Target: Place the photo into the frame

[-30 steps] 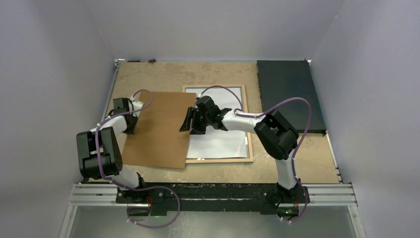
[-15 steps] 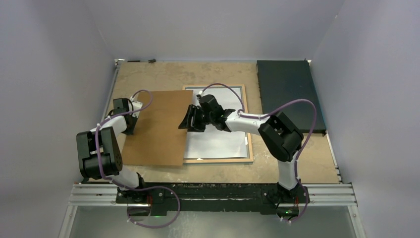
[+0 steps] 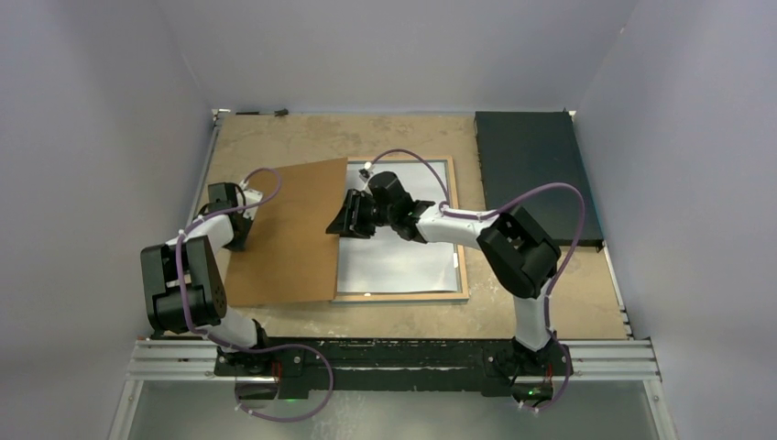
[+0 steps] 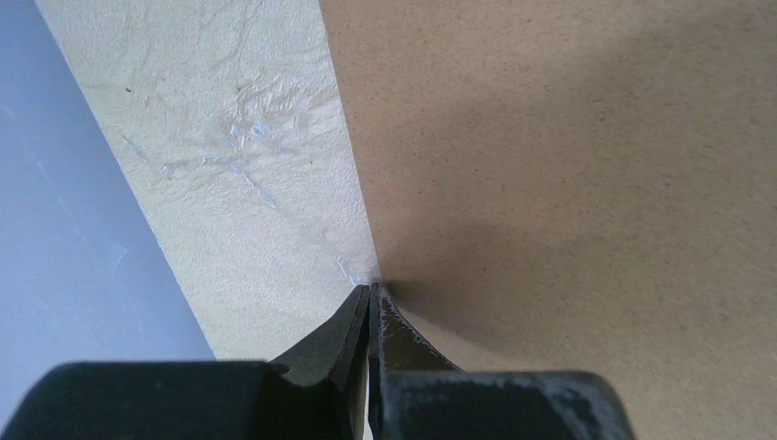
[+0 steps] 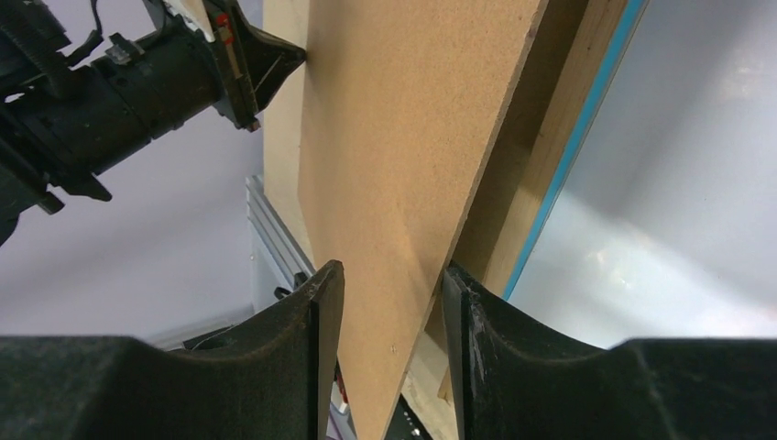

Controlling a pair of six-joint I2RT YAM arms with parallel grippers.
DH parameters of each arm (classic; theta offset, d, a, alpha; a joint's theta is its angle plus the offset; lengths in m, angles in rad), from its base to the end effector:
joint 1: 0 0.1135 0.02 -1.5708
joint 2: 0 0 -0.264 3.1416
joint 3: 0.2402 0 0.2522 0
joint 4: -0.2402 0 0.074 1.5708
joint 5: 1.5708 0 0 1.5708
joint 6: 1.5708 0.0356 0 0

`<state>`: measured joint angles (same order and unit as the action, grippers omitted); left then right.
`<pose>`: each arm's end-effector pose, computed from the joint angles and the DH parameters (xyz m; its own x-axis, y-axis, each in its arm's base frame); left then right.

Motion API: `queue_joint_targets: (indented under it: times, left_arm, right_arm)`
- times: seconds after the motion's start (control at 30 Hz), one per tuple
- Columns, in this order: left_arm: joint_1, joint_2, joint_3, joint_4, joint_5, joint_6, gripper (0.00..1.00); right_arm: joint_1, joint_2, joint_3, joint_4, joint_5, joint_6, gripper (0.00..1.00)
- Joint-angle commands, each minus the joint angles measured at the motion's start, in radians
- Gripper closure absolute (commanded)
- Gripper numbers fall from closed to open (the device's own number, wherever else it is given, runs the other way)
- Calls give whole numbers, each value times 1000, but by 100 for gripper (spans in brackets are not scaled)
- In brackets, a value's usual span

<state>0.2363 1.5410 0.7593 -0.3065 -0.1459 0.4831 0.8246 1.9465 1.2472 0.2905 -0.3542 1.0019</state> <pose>0.2700 0.0703 0.1506 -0.9007 0.2559 -0.3512 0.1369 0.9341 0.3296 0.2906 0.3326 0.2046 -0.9076 0.1823 -0.3782 -0.2600 0.4630 0.8473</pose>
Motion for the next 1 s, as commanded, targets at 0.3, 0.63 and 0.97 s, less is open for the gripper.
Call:
queue_joint_targets:
  times: [0.3, 0.63, 0.97]
  left_arm:
    - [-16, -19, -52, -92, 216, -21, 100]
    - [-17, -9, -55, -108, 234, -12, 100]
    - [-17, 11, -62, -121, 253, -3, 100]
  right_arm:
    - [75, 29, 55, 235, -103, 32, 51]
    - [77, 78, 26, 406, -116, 112, 49]
    - [76, 118, -33, 705, -93, 239, 48]
